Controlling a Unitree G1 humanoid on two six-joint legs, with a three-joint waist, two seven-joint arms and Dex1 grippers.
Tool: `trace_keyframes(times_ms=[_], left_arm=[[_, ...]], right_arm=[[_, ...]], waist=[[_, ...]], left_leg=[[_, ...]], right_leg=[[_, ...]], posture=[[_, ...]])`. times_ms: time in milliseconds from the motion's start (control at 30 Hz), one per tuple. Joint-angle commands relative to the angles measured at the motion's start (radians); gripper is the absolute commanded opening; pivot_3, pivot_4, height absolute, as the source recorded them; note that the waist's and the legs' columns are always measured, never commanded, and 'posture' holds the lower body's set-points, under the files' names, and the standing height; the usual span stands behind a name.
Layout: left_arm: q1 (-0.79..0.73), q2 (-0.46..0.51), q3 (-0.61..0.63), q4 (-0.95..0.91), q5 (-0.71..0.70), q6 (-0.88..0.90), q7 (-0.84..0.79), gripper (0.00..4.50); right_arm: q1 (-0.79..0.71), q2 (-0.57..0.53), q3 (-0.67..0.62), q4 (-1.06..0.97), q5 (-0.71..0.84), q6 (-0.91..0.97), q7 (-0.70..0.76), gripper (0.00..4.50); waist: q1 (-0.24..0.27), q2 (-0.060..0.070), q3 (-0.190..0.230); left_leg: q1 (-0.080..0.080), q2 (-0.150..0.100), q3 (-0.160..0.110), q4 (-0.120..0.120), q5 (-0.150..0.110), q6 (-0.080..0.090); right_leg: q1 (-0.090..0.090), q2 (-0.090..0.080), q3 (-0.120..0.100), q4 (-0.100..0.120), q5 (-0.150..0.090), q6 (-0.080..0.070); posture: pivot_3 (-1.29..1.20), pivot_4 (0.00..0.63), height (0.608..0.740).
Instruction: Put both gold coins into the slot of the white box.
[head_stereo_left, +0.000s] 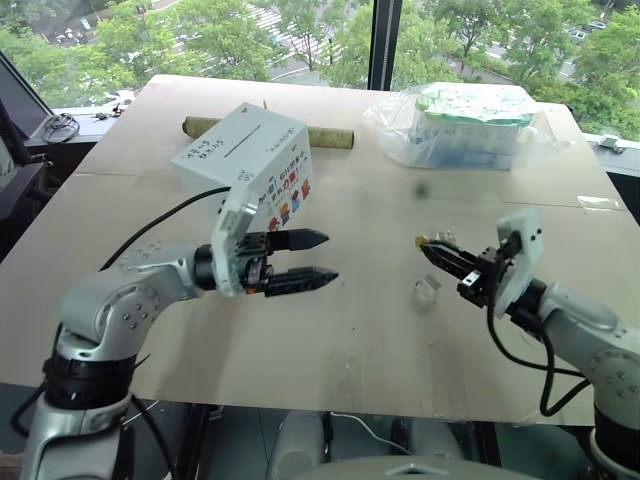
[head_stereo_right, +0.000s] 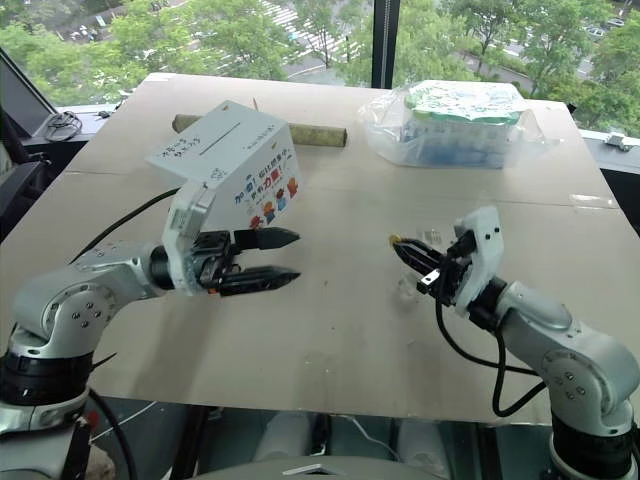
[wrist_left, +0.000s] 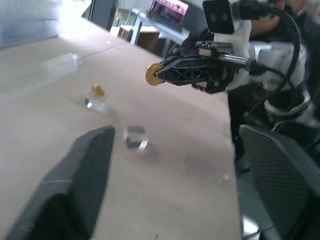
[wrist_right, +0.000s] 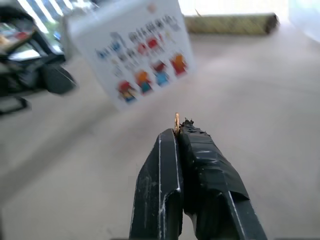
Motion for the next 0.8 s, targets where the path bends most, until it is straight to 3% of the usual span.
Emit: trace_keyframes(times_ms=[33,367,800], left_arm=[[-0.065,-0.035,-0.004,0.001,-0.039,0.03,0.032,2.62],[-0.144,-0.096,-0.032,0.03,-0.055,0.059,0.007,2.62],[-0.175,-0.101,-0.093,0.041,0.007,0.024,-0.083,2.62]], right_arm=[[-0.081,-0.053,0.012,-0.058,0.158,0.012,-0.015,0.0],[-0.194,-0.176,0.093,-0.034,0.216,-0.011,-0.006,0.0],[-0.211,-0.216,0.127,-0.035,0.239,-0.055,0.021,0.0]], waist=[[0.0,0.0,0.0],[0.0,0.0,0.0],[0.0,0.0,0.001]], left_leg=[[0.0,0.0,0.0,0.0,0.0,0.0],[0.0,0.0,0.0,-0.001,0.0,0.0],[0.0,0.0,0.0,0.0,0.0,0.0]], right_leg=[[0.0,0.0,0.0,0.0,0.0,0.0],[0.0,0.0,0.0,-0.001,0.0,0.0],[0.0,0.0,0.0,-0.001,0.0,0.0]], posture=[[0.0,0.15,0.74],[0.0,0.15,0.74],[0.0,0.15,0.74]])
